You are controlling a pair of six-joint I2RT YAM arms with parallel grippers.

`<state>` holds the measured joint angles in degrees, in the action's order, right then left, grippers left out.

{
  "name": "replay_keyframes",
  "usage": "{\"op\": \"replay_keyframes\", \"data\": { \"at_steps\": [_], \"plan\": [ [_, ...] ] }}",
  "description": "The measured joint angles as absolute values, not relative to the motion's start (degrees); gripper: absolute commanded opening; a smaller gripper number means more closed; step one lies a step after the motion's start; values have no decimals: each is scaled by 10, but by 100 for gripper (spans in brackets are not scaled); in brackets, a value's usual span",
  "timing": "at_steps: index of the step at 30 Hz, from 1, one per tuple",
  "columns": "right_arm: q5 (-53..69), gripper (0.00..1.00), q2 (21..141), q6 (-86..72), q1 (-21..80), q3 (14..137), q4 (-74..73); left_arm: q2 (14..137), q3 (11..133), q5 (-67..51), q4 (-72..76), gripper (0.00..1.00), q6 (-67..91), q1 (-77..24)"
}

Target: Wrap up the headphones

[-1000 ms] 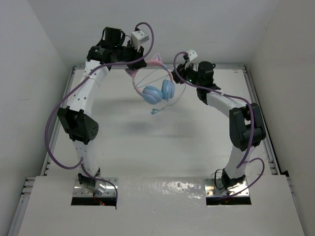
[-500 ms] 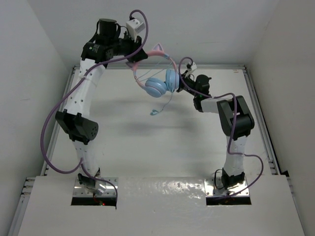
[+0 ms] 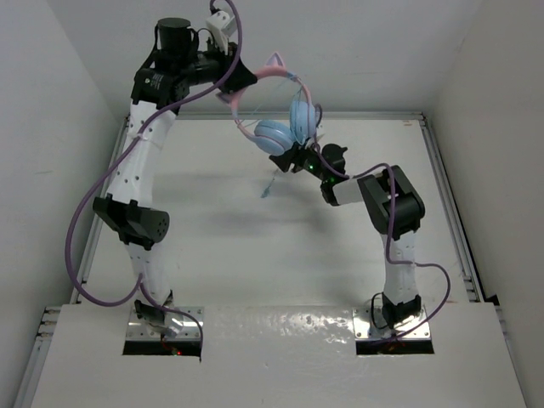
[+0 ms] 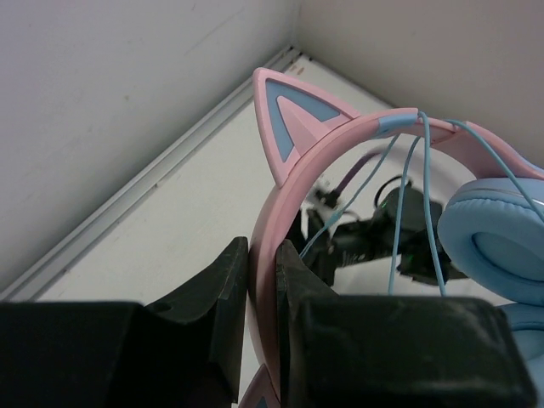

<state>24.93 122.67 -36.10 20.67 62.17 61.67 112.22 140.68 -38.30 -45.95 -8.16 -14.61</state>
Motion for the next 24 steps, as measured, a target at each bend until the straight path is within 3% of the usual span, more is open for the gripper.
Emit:
{"op": "replay_keyframes", "data": {
  "at_steps": [2,5,12,15,18,24],
  "plan": [
    [239,48,1241,-364,215,622,616,1122,1414,-392,-441,0,-56,-142],
    [225,34,1253,-368,223,618,616,1122,1417,-404,-416,0,-14,-137],
    [219,37,1253,-373,238,615,649,1122,1418,-419,-395,0,30,-128],
    [212,24,1253,-362,241,615,644,1122,1418,-423,-393,0,34,-128],
    [204,2,1251,-349,242,613,638,1122,1418,-423,-392,0,36,-128],
    [190,0,1233,-313,253,596,601,1124,1417,-435,-367,0,85,-118]
  ]
}}
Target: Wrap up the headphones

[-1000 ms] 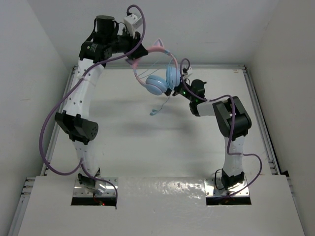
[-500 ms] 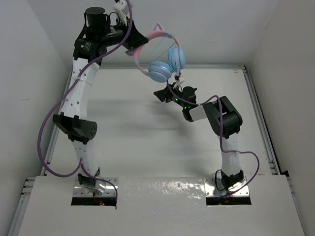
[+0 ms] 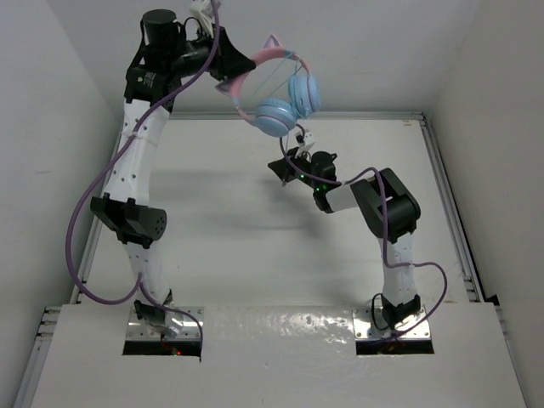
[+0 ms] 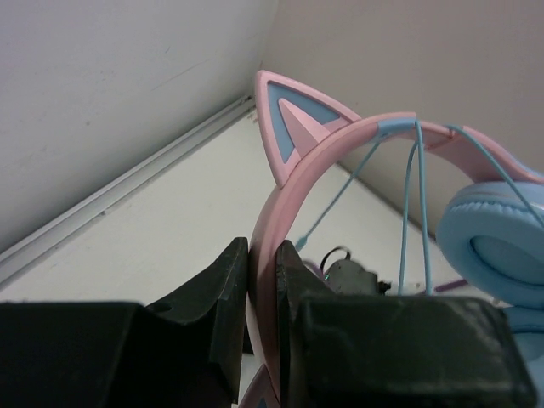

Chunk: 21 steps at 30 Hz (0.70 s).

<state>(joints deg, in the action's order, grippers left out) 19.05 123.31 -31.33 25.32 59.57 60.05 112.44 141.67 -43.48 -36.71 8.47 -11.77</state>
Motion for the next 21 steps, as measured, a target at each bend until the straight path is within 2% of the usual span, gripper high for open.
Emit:
{"op": "replay_keyframes", "data": {
  "at_steps": [6,9,17,21],
  "plan": [
    [206,0,1224,-289,316,653,526,1136,1368,-480,-244,0,236,-82],
    [226,0,1224,-276,357,693,493,1152,1369,-466,-225,0,271,-72],
    [300,0,1200,-227,439,745,360,1171,1372,-291,-314,0,176,-71],
    [340,0,1175,-211,457,763,289,1170,1306,-202,-318,0,108,-74]
  ]
}}
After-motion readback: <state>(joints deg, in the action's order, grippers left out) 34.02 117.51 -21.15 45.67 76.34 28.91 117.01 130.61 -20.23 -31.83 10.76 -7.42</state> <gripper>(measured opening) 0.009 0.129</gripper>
